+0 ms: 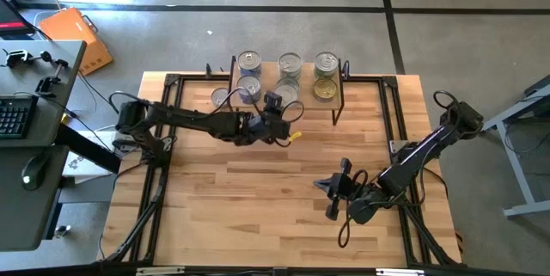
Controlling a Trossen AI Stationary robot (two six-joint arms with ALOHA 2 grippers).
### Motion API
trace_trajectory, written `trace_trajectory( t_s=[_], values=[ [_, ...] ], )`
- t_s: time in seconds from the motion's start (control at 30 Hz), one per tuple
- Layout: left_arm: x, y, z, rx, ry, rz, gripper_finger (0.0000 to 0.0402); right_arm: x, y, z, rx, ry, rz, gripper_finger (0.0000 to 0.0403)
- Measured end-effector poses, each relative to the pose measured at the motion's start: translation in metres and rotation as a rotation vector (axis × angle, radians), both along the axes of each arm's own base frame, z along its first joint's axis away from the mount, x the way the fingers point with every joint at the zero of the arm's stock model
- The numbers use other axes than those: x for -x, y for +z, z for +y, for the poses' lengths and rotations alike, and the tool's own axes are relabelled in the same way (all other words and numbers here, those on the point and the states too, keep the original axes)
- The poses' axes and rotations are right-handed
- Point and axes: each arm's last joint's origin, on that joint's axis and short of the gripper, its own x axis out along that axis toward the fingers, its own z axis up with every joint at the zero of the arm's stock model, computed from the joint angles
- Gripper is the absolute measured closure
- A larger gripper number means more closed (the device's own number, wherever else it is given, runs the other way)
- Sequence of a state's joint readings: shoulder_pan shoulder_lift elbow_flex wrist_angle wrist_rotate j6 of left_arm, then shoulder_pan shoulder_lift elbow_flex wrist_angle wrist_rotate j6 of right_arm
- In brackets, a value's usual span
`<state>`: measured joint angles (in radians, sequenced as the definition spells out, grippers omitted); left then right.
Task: Stack canned seafood by type on shelf
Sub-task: Stack the yellow-blue tuna can on top of the other yellow-blue tuna can on the shelf
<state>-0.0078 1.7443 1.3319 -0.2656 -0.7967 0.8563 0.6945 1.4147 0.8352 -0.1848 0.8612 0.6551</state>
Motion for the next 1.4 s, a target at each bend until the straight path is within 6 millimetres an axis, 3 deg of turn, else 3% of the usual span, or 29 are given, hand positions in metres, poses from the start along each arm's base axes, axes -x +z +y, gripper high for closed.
trace_trajectory(
  t_s=[0.4, 0.9, 1.4],
  values=[
    [-0.003, 0.006, 0.021, -0.067, -0.006, 0.004, 0.0401, 0.000, 0.000, 0.000, 0.000, 0.000, 0.000, 0.0402],
    [-0.001, 0.006, 0.058, 0.030, -0.042, -0.035, 0.0401, 0.000, 0.000, 0.000, 0.000, 0.000, 0.000, 0.0402],
    [-0.002, 0.006, 0.058, 0.085, -0.071, -0.065, 0.0401, 0.000, 0.000, 0.000, 0.000, 0.000, 0.000, 0.0402]
  ],
)
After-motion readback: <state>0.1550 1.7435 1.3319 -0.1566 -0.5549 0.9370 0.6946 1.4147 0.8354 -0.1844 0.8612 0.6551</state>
